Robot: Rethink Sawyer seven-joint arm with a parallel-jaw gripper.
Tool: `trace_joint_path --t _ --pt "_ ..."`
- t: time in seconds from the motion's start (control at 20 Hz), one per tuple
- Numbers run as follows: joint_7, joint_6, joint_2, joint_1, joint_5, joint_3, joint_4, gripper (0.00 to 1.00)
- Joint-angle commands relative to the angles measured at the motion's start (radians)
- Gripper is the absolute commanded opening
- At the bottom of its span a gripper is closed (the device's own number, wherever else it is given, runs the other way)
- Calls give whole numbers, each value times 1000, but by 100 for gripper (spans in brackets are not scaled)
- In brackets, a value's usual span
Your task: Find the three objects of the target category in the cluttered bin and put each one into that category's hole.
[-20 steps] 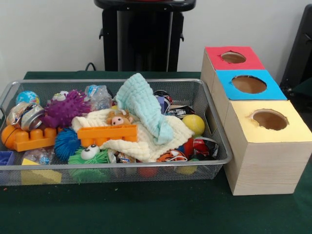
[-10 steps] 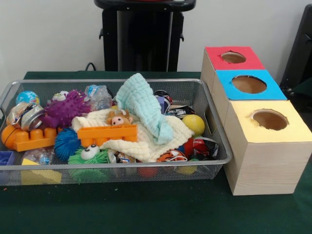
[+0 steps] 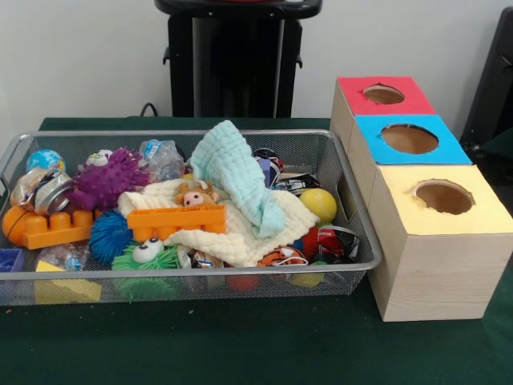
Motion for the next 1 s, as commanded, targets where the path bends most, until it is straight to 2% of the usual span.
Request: trace_joint_path --t 0.05,0.35,1.0 --pt "-208 53 33 -39 -88 -14 -168 0" --pt "-181 51 29 -41 -104 -7 -166 0" --pt "-208 47 36 -51 -125 18 -169 0"
